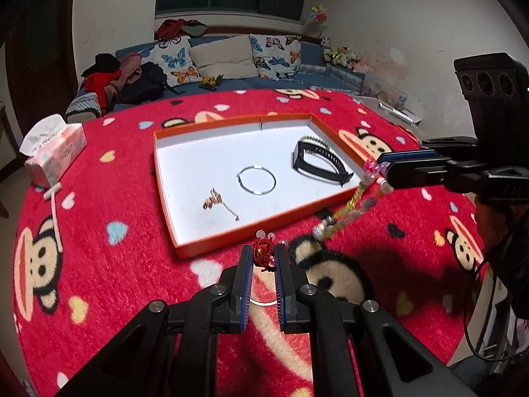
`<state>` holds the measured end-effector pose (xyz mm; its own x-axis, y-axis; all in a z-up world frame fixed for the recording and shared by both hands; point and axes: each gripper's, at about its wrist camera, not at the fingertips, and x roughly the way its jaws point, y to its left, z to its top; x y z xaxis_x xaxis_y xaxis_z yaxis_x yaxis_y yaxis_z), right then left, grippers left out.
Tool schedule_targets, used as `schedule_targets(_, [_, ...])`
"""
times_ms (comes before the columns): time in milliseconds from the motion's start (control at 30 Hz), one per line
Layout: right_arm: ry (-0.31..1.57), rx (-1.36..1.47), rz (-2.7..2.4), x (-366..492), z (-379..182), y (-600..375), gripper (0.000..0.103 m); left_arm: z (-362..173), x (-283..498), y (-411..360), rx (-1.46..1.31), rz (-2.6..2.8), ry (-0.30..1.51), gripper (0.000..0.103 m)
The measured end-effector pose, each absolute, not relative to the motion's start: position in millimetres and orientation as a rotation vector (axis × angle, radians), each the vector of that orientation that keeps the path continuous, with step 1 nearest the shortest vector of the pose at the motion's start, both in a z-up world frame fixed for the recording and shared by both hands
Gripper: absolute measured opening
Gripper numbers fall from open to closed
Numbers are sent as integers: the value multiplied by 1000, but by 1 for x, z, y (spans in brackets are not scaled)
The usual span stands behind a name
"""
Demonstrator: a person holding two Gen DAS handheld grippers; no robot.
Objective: Organize jewelry
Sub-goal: 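Carry both pieces over the orange box while the left tool opens to drop the red hoop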
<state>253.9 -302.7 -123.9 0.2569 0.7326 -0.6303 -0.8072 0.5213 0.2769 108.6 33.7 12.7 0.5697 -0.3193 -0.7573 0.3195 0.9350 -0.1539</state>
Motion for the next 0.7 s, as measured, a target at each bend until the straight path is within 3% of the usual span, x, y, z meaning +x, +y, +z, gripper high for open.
schedule_targets(700, [654,31,947,308,-81,-337,19,27,199,36,20,-322,898,13])
